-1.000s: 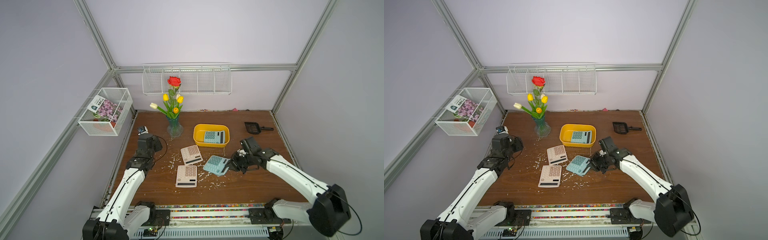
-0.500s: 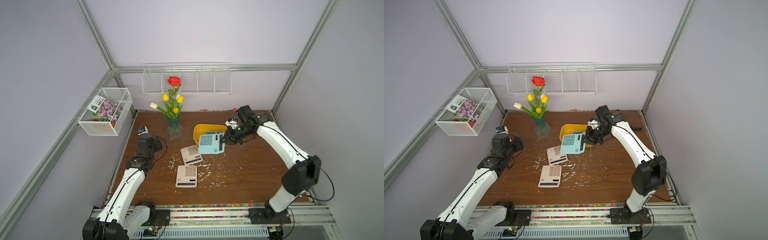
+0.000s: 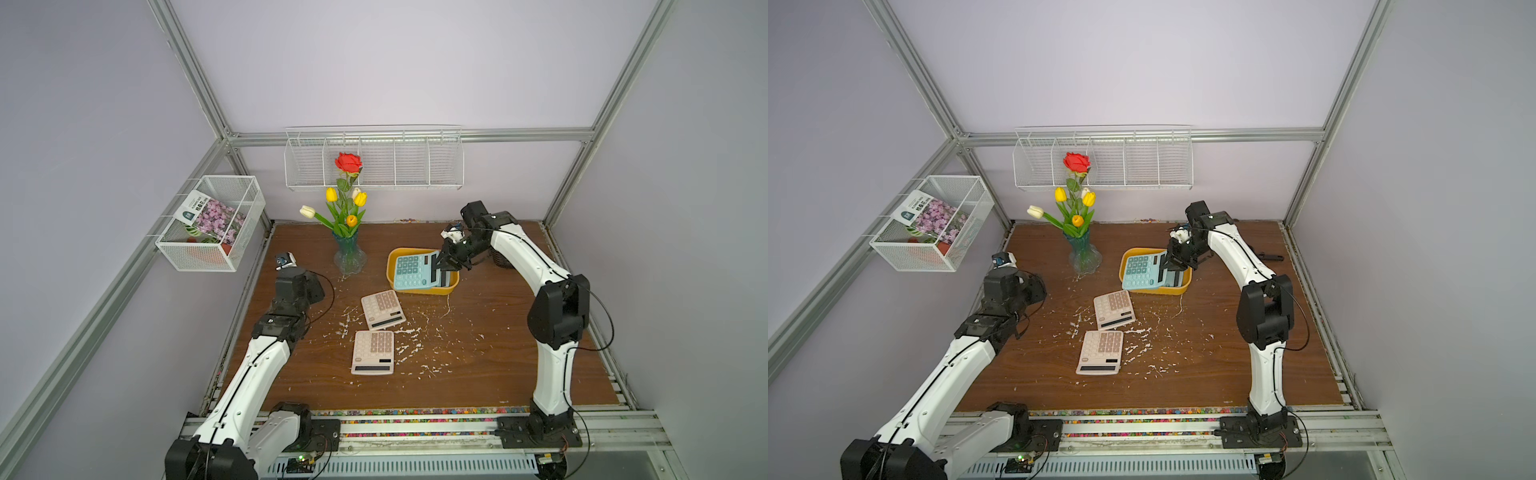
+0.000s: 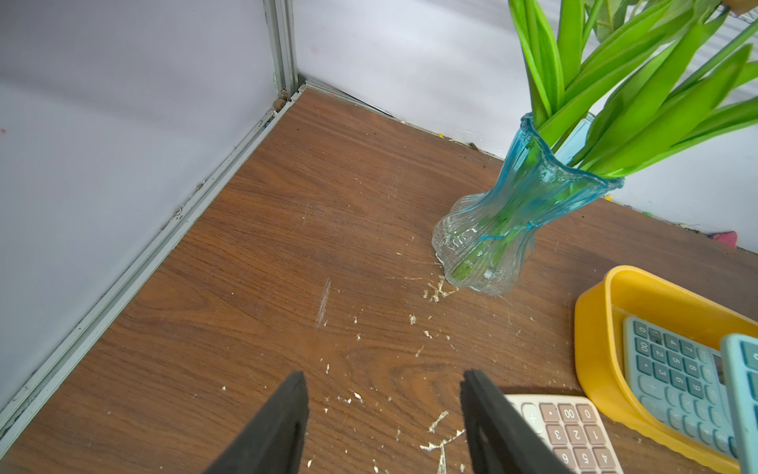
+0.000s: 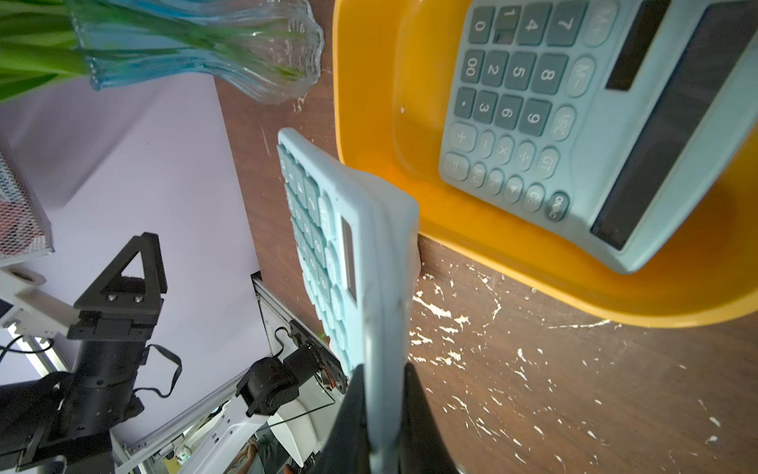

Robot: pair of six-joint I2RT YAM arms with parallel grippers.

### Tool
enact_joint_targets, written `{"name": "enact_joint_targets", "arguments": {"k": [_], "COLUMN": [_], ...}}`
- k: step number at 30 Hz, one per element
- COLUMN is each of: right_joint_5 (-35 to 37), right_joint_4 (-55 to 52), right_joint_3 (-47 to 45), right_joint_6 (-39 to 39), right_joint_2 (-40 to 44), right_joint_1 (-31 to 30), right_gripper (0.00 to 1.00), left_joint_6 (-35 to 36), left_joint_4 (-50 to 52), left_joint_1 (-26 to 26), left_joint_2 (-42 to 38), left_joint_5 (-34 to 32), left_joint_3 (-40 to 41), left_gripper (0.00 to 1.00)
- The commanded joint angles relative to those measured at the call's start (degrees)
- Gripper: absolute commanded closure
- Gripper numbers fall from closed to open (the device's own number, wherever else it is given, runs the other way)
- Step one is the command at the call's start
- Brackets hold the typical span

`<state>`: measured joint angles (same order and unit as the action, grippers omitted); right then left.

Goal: Put the calculator in the storage box
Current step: Place the calculator in the storage box.

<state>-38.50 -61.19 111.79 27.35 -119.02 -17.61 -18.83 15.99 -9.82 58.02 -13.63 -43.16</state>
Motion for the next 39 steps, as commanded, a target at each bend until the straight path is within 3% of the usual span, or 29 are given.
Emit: {"name": "enact_joint_targets", "arguments": {"k": [1, 18, 27, 39], "right_joint_5": [-1.40, 2.03, 2.00, 2.35], "right_joint_4": [1.68, 2.34, -2.71, -4.77], "right_joint_3": [2.02, 10.17, 17.70, 16.88], "right_joint_6": [-0.26, 1.83, -0.48, -2.66], "right_joint_2": [-1.57, -10.70, -16.54, -17.65], "right_joint_1": [0.70, 2.72, 3.02, 3.28], "right_gripper": [1.00, 1.00, 1.00, 1.00], "left_joint_6": [0.30, 0.33, 0.37, 0.40], "left_joint_4": [1.10, 1.07, 1.10, 0.99], "left_joint_1": [-0.28, -0.27, -0.28, -0.28], "left_joint_2": [-0.16, 0.15, 0.34, 0.54], "left_joint_5": [-0.09, -0.13, -0.08, 0.10], "left_joint_3": [-1.31, -1.28, -1.26, -1.32], "left_gripper": [0.36, 0.36, 0.36, 0.37]}}
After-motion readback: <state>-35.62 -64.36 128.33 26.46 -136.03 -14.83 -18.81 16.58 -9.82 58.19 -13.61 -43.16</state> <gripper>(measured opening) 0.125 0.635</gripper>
